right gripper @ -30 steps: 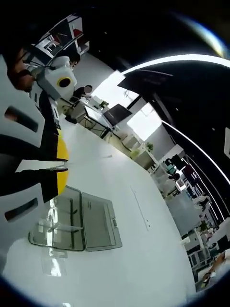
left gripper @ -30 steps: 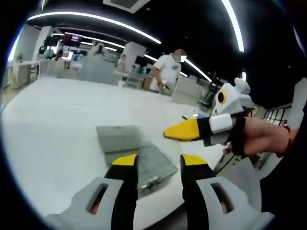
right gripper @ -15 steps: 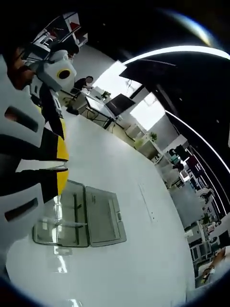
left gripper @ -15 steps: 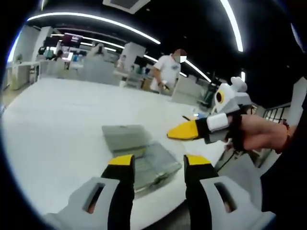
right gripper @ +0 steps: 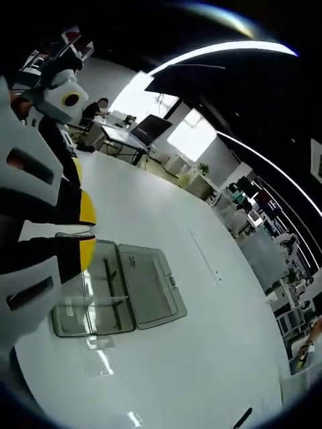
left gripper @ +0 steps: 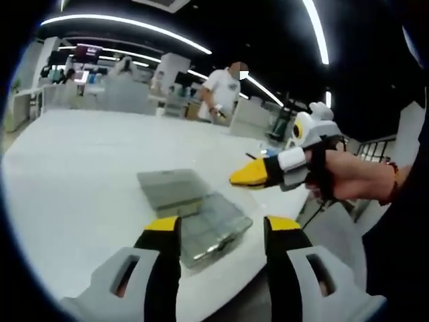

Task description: Insert the divider into the dual guide fixture by aligning both edges with the guide slots and pushing it downward to the bottom, including one-sided entry, uneven engagement, binding, and posture correction.

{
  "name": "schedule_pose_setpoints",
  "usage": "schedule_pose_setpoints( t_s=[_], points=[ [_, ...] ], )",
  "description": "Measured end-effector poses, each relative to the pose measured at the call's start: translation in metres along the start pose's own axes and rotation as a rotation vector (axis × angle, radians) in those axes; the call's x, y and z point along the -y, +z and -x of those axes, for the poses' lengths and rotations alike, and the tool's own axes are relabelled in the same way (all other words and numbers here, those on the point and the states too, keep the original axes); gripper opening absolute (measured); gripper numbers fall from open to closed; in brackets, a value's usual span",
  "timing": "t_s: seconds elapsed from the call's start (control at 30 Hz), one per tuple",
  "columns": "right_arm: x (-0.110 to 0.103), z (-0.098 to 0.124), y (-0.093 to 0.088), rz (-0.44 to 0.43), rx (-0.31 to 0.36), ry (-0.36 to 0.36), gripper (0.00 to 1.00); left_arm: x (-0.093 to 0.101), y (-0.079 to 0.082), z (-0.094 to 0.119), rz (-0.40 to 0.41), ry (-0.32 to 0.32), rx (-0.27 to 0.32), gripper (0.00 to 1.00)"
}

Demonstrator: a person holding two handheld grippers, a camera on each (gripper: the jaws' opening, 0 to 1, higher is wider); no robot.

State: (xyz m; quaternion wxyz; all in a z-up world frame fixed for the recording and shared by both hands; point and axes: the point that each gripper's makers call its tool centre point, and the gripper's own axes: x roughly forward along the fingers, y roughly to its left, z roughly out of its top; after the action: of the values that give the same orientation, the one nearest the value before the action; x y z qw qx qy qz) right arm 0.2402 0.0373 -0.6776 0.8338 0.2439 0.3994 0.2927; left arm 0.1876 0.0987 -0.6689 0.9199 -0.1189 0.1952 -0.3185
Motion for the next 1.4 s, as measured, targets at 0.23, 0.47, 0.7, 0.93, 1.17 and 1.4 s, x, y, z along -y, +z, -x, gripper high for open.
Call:
schedule_pose_setpoints(
  t_s=[0.23,0.47,0.7,0.93,1.17,1.4],
  points=[
    [0.010,-0.006,-0.003,-0.047,-0.010,-0.052,0.00,-0.006,0.000,0.002,-0.011,-0.018,-0.004,0.50],
    [0.017,-0.012,-0.009,-0.082,-0.022,-0.097,0.00,-0.013,-0.002,0.005,-0.089,-0.043,-0.044,0.54],
    [0.022,-0.018,-0.019,-0.111,-0.055,-0.136,0.00,-0.016,-0.006,0.005,-0.125,-0.070,-0.065,0.55],
    [0.027,-0.022,-0.024,-0.110,-0.076,-0.172,0.00,-0.016,-0.005,0.004,-0.117,-0.101,-0.054,0.56],
    [0.033,-0.028,-0.027,-0.101,-0.099,-0.206,0.00,-0.023,-0.008,0.002,-0.156,-0.114,-0.068,0.64],
    [0.036,-0.032,-0.028,-0.076,-0.113,-0.231,0.00,-0.027,-0.010,-0.001,-0.154,-0.118,-0.068,0.67]
  ],
)
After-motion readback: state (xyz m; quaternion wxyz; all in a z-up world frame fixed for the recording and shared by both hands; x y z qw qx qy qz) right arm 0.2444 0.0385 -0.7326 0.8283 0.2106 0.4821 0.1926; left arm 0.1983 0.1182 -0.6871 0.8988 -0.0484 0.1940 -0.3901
